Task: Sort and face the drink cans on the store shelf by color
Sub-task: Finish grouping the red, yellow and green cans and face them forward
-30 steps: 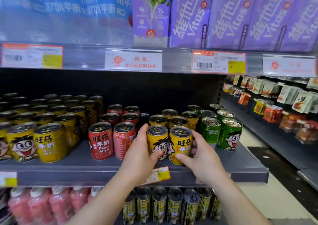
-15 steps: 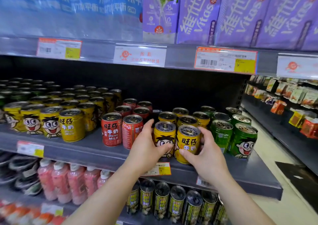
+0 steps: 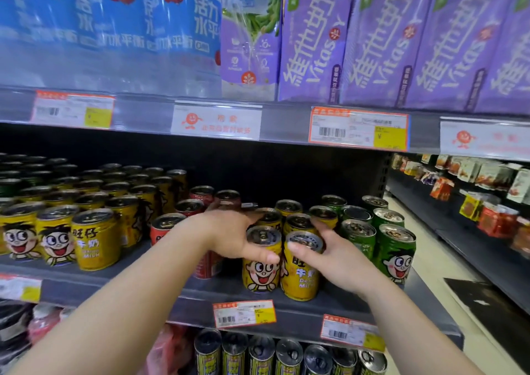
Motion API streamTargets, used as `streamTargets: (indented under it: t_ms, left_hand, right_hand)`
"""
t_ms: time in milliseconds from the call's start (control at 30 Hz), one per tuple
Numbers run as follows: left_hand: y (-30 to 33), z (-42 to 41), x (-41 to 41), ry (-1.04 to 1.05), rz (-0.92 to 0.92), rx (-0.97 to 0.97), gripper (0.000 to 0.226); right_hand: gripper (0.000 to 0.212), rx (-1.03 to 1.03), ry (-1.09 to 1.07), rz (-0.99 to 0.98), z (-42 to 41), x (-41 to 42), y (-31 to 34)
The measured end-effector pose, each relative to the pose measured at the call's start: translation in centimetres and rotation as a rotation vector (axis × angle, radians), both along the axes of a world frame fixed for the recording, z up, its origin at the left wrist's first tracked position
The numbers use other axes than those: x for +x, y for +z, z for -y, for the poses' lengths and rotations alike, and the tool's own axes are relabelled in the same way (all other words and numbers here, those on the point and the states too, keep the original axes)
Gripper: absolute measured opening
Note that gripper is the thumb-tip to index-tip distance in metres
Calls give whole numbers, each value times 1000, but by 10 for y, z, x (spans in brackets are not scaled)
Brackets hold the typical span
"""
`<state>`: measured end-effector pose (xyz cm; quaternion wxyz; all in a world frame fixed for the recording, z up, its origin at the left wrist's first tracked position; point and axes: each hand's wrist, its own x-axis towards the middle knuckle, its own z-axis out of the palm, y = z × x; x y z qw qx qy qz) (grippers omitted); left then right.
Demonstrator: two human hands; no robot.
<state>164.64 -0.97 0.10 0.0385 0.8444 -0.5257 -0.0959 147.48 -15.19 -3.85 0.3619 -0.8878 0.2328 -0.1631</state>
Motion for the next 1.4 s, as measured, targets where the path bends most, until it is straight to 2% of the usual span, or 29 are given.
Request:
streamTargets:
  t_ms: [67,167,300,400,533,667,700,800,867,933,1000,1067,1233,1333,1400]
  left_hand:
    - [4,3,1,-1,74,77,116]
    - [4,-2,5,-26,180,92,112]
    - [-4,-5,20,-45,93,10,114]
    - [-8,-8,24,-54,59,-38,116]
    - [-9,-14,26,-56,45,-112,104]
    - [-10,-18,25,-76,24,-117,110]
    - [-9,-19,25,-77,21,-120,111]
    - [-6,-21,30,-102,15,-124,111]
    - [-4,-20,33,-111,-3,-118,112]
    - [-1,-17,34,-107,-49,-112,112]
    - [2,-13,36,-114,-72,-126,116]
    - [2,-9,39,-136,-71,-136,119]
    - [5,6,39,-141,-193,-161,108]
    - [7,18,38,-98,-224,-128,89]
    - [8,26,37,-90,-221,-101,85]
  right_hand:
    - [97,20,24,19,1,1,3]
    - [100,24,55,10,5,3,3]
    - [111,49,54,14,8,8,2]
    - [108,78,64,33,7,9,0]
    - [104,89,67,40,3,5,-2]
    - [95,-92,-35,4,-2,-4,6]
    - [87,-177,-107,32,0,-6,11]
    - [44,-475,-274,126,16,-8,25]
    - [35,-654,-318,0,32,-5,30]
    - [40,-742,-341,-204,45,1,31]
    - [43,-746,-354,-316,51,8,32]
    - [43,-727,-362,-318,56,13,32]
    - [43,-703,-346,-344,64,22,29]
    - [40,-664,-332,-343,68,25,29]
    - [38,-671,-323,-337,69,26,33]
